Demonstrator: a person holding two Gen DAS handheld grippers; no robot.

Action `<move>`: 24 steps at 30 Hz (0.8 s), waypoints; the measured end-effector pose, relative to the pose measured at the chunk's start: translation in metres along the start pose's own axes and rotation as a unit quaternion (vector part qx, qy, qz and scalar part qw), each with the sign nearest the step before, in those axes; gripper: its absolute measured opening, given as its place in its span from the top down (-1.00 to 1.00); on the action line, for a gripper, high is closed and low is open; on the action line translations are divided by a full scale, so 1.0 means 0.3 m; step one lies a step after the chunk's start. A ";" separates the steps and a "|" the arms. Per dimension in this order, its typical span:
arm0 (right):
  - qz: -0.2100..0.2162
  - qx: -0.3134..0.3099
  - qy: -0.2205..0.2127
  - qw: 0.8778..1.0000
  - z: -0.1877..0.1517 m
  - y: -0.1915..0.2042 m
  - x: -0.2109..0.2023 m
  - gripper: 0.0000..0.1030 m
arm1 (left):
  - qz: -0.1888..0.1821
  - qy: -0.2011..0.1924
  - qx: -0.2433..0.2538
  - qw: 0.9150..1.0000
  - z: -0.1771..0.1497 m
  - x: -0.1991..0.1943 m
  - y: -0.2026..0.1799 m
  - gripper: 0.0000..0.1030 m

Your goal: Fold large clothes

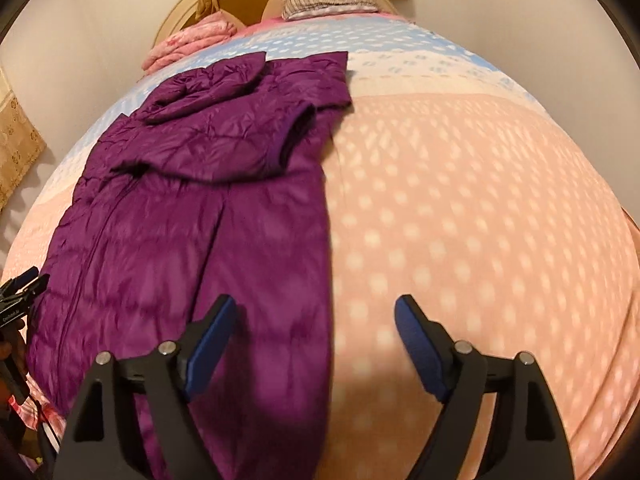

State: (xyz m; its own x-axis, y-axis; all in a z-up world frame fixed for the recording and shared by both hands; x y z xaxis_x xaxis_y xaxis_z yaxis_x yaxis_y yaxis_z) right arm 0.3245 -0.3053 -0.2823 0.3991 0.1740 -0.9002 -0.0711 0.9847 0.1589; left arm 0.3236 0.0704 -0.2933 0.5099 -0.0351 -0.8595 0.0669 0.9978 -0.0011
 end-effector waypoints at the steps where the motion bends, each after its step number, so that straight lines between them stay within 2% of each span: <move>1: -0.003 -0.002 -0.004 1.000 -0.019 0.012 -0.002 -0.64 | 0.004 -0.002 0.003 1.000 -0.017 -0.006 -0.003 -0.84; 6: -0.031 -0.022 -0.026 0.999 -0.114 0.051 -0.020 -0.66 | -0.002 -0.005 -0.023 1.000 -0.083 -0.017 0.018 -0.84; 10: -0.040 -0.007 -0.035 0.999 -0.152 0.060 -0.031 -0.64 | -0.021 -0.003 -0.056 0.998 -0.136 -0.027 0.034 -0.84; 12: -0.051 -0.012 -0.038 0.998 -0.179 0.074 -0.033 -0.54 | -0.020 -0.009 -0.055 0.998 -0.154 -0.040 0.024 -0.84; 13: -0.053 -0.015 -0.041 0.998 -0.189 0.084 -0.036 -0.36 | -0.024 -0.011 -0.056 0.998 -0.164 -0.045 0.015 -0.84; 14: -0.048 -0.016 -0.045 0.998 -0.197 0.092 -0.043 -0.10 | -0.031 -0.011 -0.054 0.998 -0.172 -0.049 0.004 -0.79; 15: -0.043 -0.017 -0.047 0.998 -0.202 0.099 -0.048 0.04 | -0.036 -0.012 -0.049 0.998 -0.178 -0.055 -0.009 -0.70; 16: -0.039 -0.020 -0.047 0.998 -0.206 0.107 -0.052 0.34 | -0.043 -0.013 -0.043 0.998 -0.180 -0.061 -0.021 -0.45; 17: -0.029 -0.021 -0.047 0.998 -0.209 0.116 -0.055 0.65 | -0.052 -0.014 -0.038 0.998 -0.180 -0.066 -0.034 -0.10; 18: -0.014 -0.017 -0.047 0.999 -0.211 0.120 -0.058 0.72 | -0.062 -0.014 -0.029 0.998 -0.180 -0.076 -0.054 0.05; 19: -0.007 -0.013 -0.046 0.999 -0.220 0.125 -0.058 0.76 | -0.053 -0.018 -0.020 0.998 -0.178 -0.088 -0.063 0.22; 20: 0.002 -0.008 -0.047 0.999 -0.221 0.122 -0.062 0.79 | -0.052 -0.021 -0.008 0.998 -0.177 -0.098 -0.075 0.47; 22: 0.023 0.001 -0.046 0.999 -0.230 0.124 -0.069 0.82 | -0.063 -0.023 0.009 0.998 -0.178 -0.117 -0.091 0.79; 24: 0.040 0.009 -0.045 0.998 -0.233 0.124 -0.082 0.84 | -0.070 -0.025 0.010 0.997 -0.184 -0.142 -0.090 0.85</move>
State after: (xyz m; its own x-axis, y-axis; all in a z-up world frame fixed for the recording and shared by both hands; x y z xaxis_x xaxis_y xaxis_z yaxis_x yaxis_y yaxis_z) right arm 0.2480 -0.2729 -0.2826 0.4736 0.2515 -0.8441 -0.0903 0.9672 0.2376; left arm 0.2527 0.0482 -0.2850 0.5358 -0.1776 -0.8255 0.1578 0.9815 -0.1087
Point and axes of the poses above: each gripper's, at about its wrist camera, not at the fingertips, and x roughly the way its jaws point, y to its left, z to its top, the point moved 10 cm from there along x, roughly the way its jaws point, and after that the axes turned 11 degrees about y, right-handed, at the moved point
